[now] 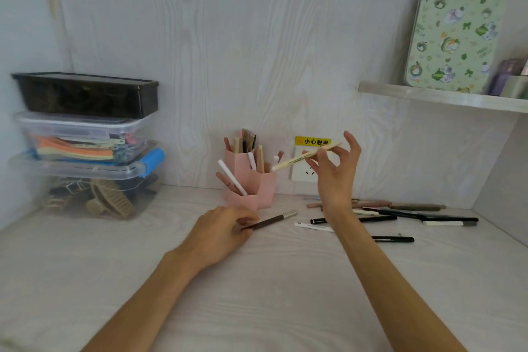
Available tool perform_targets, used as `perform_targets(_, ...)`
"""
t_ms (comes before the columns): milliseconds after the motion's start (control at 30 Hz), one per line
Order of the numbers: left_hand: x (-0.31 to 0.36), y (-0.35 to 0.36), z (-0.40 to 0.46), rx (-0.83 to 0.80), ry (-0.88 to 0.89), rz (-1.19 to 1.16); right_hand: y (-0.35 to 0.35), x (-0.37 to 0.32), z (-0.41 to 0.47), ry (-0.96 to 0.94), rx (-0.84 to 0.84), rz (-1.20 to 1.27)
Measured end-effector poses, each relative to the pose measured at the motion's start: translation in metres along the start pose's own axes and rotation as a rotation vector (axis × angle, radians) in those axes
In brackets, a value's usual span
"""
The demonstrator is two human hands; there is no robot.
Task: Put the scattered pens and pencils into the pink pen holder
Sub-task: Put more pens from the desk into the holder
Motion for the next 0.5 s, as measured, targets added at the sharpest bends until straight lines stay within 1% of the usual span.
perform_targets(100, -0.013, -0.007, -0.002, 0.053, -0.078, 0.112, 0.030, -0.008, 0.004, -0.229, 0.013, -0.257)
perform_targets(200, -0.020, -0.011, -0.004, 0.078, -0.128, 0.145, 0.052, 0.000, 0.005, -0.361, -0.053, -0.541)
perform_targets(333, -0.021, -0.009, -0.006, 0.088, -0.130, 0.100, 0.057, 0.025, 0.005, -0.352, -0.162, -0.872)
perform_targets(400, -0.021, -0.009, -0.006, 0.089, -0.124, 0.084, 0.052, 0.032, 0.006, -0.377, -0.232, -1.047)
perform_targets(433, -0.021, -0.009, -0.006, 0.100, -0.122, 0.068, 0.049, 0.032, 0.006, -0.382, -0.259, -1.090)
perform_targets(500, -0.020, -0.011, -0.006, 0.167, -0.125, 0.011, 0.036, 0.025, 0.005, -0.356, -0.246, -1.054)
Point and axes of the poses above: each hand's wrist, its own z-axis towards the middle knuckle, its own y-axis out of the palm, x = y × z, the point moved 4 cm from there along z, towards the middle knuckle, and after that the axes turned 10 degrees about y, right-handed, at the moved point
